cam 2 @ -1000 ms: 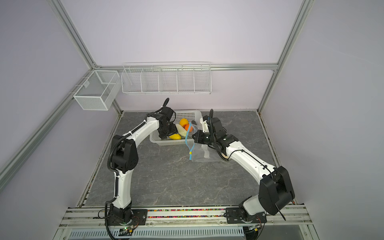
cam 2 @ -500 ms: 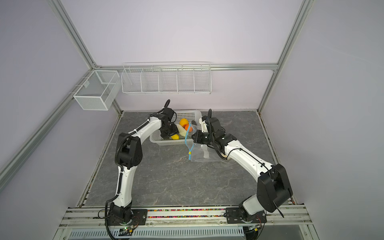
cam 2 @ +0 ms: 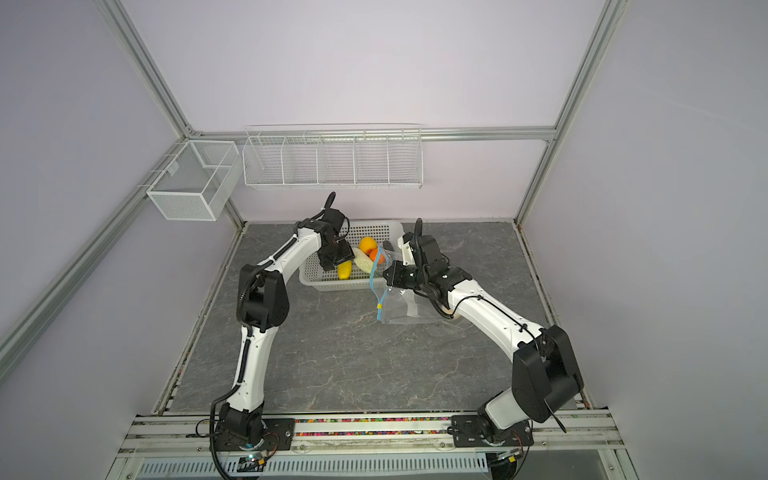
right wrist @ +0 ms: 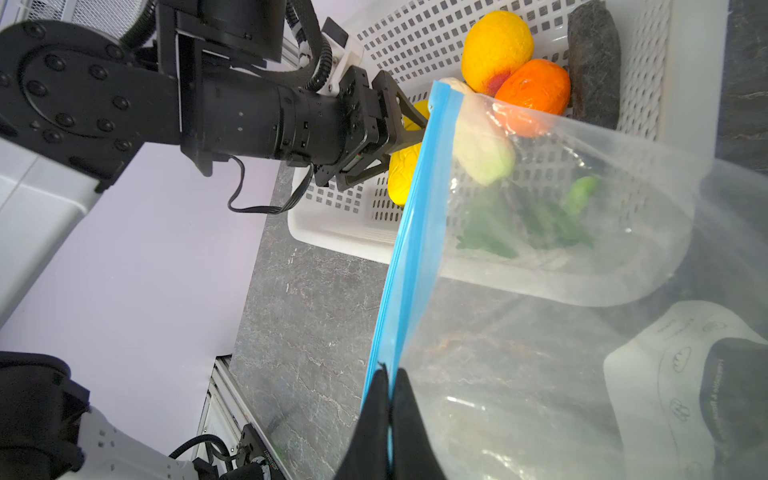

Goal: Place the food in the zip-top bag and seal the zipper
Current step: 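Align the left gripper on the yellow fruit and close on it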

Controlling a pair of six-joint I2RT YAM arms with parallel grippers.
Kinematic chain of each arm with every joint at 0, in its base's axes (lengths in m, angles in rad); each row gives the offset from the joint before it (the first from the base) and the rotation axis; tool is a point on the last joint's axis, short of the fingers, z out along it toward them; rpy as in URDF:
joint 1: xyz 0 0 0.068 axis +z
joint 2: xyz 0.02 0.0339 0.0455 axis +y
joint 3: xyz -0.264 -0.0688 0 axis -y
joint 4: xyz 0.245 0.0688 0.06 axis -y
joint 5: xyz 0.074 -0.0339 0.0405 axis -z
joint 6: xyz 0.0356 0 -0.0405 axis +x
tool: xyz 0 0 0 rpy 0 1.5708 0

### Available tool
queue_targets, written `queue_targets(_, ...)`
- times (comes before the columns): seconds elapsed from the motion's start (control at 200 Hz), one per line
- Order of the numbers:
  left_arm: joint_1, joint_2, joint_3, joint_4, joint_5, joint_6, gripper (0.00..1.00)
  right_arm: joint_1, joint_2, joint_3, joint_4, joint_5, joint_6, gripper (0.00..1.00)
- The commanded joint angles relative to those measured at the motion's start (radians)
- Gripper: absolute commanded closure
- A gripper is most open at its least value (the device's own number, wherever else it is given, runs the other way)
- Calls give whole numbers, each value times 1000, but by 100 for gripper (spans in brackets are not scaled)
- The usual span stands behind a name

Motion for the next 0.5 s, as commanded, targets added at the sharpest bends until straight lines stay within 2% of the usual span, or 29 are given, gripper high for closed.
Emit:
queue_targets(0.0, 6, 62, 70, -64, -16, 18, 29, 4, 4, 11, 3, -4, -12, 94)
queue_targets(0.165, 6, 81, 92, -88, -12, 29, 30, -3, 6, 10, -6, 0, -23, 93)
queue_targets(0.495, 13, 48, 74, -101, -20, 35, 40, -7, 10, 10, 5, -10, -21, 93)
